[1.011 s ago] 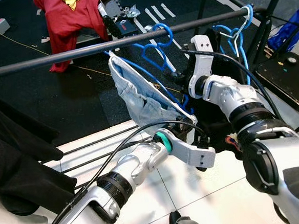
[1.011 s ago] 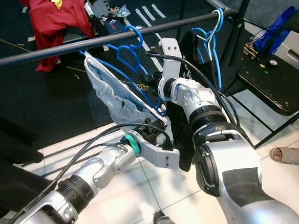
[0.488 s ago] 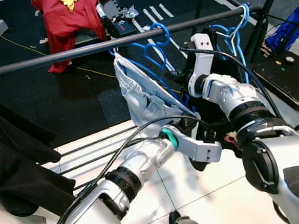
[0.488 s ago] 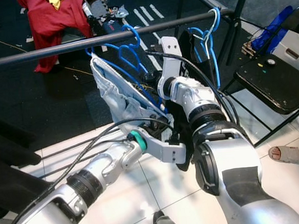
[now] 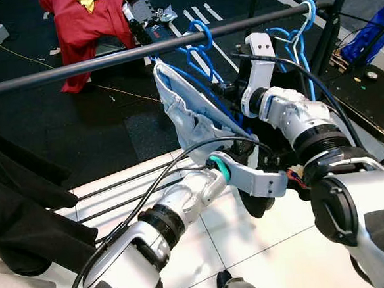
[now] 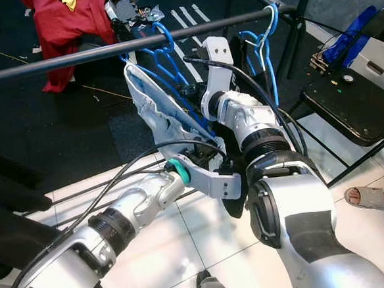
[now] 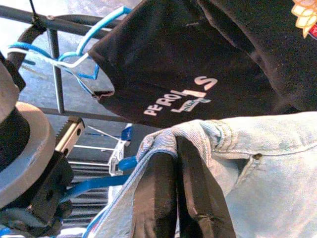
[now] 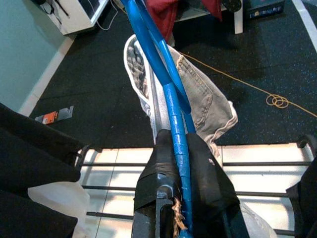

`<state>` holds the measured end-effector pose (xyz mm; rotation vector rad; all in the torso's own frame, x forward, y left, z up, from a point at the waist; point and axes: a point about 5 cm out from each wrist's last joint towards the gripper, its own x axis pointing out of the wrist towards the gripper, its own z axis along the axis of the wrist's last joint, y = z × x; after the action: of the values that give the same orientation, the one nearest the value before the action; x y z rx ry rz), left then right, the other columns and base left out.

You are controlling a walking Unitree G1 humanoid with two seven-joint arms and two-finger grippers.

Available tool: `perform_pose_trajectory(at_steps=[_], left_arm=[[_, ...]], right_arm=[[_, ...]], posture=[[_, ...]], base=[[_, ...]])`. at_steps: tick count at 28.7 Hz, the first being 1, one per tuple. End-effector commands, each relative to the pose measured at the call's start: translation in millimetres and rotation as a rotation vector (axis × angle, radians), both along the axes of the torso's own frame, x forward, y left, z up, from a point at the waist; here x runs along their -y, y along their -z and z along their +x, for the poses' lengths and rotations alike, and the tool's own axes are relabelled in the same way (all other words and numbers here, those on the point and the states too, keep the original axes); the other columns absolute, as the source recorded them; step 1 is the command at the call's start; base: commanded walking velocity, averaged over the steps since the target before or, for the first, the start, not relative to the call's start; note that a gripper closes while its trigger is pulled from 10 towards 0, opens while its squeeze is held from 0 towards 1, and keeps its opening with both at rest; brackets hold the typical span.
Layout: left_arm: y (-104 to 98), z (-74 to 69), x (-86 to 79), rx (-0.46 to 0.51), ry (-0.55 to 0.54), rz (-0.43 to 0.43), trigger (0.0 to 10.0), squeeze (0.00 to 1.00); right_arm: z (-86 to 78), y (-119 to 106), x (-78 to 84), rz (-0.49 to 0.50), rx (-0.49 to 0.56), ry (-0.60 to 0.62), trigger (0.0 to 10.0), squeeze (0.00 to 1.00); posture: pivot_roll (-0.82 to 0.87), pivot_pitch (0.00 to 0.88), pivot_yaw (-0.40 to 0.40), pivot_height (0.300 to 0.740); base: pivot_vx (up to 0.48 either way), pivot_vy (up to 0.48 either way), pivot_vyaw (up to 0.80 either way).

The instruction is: Hang hanger

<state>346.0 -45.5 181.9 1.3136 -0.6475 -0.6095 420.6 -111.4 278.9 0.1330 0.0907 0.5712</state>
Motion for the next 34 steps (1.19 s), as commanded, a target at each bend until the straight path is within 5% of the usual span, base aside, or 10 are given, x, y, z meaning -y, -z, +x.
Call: perform_pose_trajectory(at_steps=[1,15,25,34], left_arm=[[-32,-16.0,31.3,0.113,0.129,-0.098,10.0,0.00],[-31,-10.4,19.5,0.148,0.116,-0.084,10.0,0.00],[-24,-4.2,-20.6,0.140,0.063,-0.084,10.0,0.00],[-31,-5.3,-25.4,0.148,0.060,-0.103,10.0,0.00]], right_arm=[[-2.2,7,-21.0,0.014,-0.031,-0.057,10.0,0.00],[-3.3,16,-20.4,-0.027,-0.038,-0.068,10.0,0.00],[-7.2,38,-17.4,-0.039,-0.082,-0.081,10.0,0.00],[-8.7,46,-15.5,-0.035,-0.102,-0.078,10.0,0.00]], posture=[[-0.18,0.190,0.065,0.740],[-0.17,0.195,0.059,0.740],[-0.15,0.197,0.039,0.740],[-0.15,0.197,0.035,0.740]], base=[[0.000,0.000,0.00],[0.000,0.000,0.00],[0.000,0.000,0.00],[0.000,0.000,0.00]])
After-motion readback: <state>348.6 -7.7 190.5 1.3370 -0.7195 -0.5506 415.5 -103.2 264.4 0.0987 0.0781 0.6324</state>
